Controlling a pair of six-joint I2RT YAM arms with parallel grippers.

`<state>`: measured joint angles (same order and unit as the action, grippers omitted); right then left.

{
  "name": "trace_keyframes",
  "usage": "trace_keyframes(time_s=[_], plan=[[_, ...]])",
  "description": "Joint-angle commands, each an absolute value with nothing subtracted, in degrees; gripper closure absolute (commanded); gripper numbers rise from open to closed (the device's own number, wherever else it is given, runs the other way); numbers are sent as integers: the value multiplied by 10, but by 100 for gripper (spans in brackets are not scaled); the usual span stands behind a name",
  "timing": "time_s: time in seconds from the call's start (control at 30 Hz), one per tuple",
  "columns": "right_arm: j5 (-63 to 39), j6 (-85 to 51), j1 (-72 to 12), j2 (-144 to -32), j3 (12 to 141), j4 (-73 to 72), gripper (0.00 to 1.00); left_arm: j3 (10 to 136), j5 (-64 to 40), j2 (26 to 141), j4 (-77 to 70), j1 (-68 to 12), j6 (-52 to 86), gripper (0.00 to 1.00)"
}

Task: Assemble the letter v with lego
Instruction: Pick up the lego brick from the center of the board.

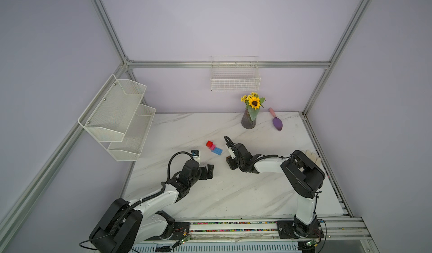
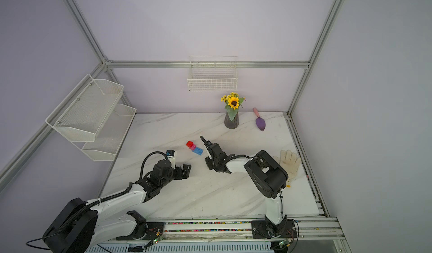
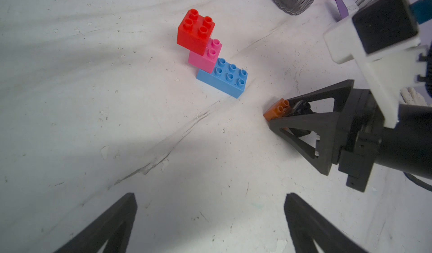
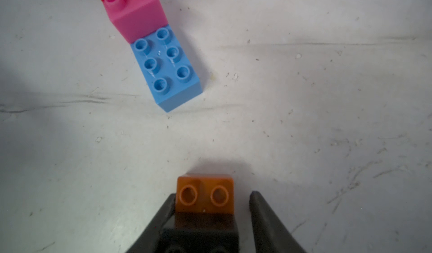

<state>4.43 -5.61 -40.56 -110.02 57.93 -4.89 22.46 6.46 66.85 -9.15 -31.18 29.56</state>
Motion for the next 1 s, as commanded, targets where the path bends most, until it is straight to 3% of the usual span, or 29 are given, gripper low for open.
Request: trace_keyframes(time_s=[0.0,0.17,0.33,0.6,0.97], plan=[[44,-69,-410,-1128,553,8,50,228,76,671,-116,-309,306,0],[45,-68,-410,-1129,558,13,55,227,79,671,-118,-309,303,0],[36,-66,-410,-1128,574,38,71,229,85,684,-132,-308,298,0],[-7,1,-410,-1105,673,134,73,235,16,726,-196,-243,305,0],[-41,101,-389,-1201,866,211,70,266,-96,804,-258,-180,296,0]])
